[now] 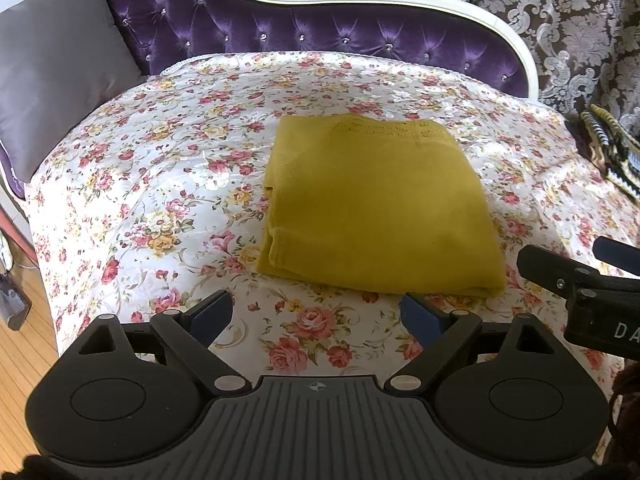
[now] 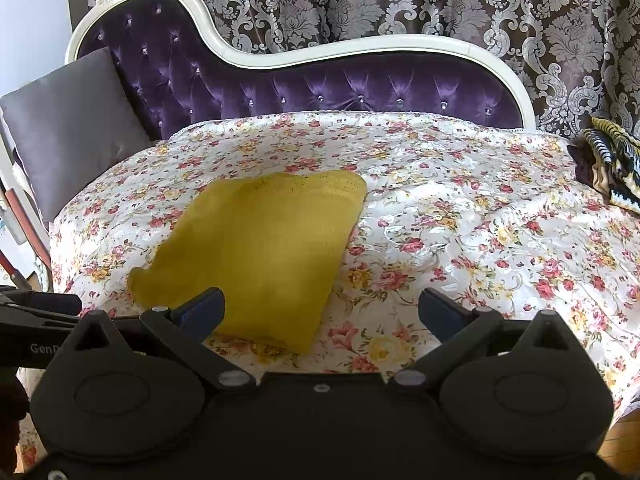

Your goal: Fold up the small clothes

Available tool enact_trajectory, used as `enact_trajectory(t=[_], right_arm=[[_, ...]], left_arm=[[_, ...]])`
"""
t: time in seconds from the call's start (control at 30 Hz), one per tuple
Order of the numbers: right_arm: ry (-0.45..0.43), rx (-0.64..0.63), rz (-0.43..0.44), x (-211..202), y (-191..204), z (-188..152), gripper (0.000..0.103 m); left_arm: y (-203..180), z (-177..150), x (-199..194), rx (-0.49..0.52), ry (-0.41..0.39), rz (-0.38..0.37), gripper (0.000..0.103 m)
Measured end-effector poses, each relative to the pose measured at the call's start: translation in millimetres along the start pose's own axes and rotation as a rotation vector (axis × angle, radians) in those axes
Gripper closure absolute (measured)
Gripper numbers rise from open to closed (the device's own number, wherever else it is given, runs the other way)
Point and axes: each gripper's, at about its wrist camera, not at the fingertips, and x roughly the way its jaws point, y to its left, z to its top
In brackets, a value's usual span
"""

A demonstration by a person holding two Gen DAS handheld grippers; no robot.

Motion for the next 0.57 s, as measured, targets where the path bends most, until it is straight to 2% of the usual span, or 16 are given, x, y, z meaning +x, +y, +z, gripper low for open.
enact_trajectory(t=[0.57], right_arm=[[0.007, 0.001, 0.005, 2.9, -0.6, -1.2, 0.0]], left_arm=[[-0.5, -0.2, 0.5, -0.004, -0.004, 0.0, 0.011]])
